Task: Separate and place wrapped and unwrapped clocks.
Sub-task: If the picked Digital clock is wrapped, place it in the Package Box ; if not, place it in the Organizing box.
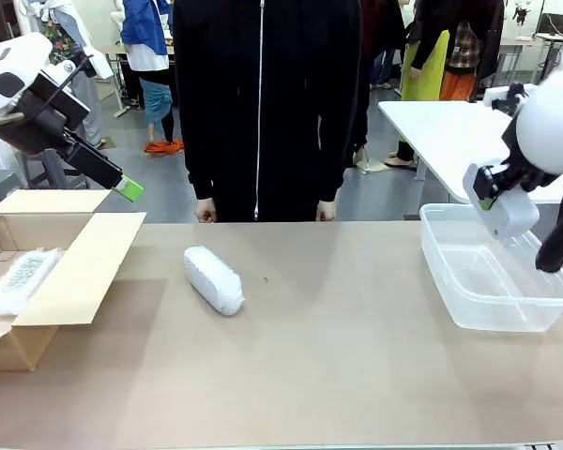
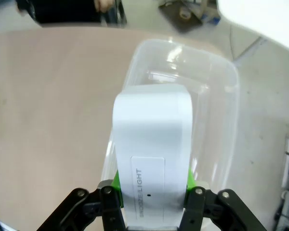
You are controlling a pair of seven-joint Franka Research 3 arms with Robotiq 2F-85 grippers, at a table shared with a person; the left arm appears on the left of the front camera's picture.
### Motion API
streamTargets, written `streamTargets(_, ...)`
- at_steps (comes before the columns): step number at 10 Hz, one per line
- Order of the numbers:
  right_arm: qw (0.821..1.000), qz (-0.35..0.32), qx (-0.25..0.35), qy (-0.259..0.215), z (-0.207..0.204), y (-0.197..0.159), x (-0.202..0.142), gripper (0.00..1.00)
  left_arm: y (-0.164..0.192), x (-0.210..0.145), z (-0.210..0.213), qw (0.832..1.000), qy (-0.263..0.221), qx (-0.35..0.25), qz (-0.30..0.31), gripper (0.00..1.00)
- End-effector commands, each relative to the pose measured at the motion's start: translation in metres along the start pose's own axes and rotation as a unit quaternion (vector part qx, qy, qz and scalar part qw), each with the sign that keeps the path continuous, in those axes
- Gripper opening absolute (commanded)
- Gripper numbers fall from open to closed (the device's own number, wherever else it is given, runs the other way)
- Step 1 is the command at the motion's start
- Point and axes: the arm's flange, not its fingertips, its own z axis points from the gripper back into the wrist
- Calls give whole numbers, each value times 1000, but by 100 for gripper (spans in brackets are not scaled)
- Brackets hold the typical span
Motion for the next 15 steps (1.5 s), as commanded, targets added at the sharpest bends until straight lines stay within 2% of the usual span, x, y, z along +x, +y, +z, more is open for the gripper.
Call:
streamTargets(1,999,7,13,-48,-27,-5,1,50,-2,1,-1,1000,-3,6,6,100)
streamTargets(2,1000,5,11,-22,-40,-7,8,50,-2,1,-1,1000,-3,6,6,100)
streamTargets(3,1000,-10,21,-19,-50,-11,13,50,-2,1,-1,1000,-3,6,6,100)
streamTargets(5,997,-59,42,26,-70,-19,17,50,-2,1,-1,1000,-3,6,6,100)
streamTargets(10,992,-51,12,118,-113,-19,4,50,-2,1,-1,1000,-3,6,6,100)
streamTargets(15,987,-64,-12,149,-141,-14,-16,50,-2,1,-1,1000,-3,6,6,100)
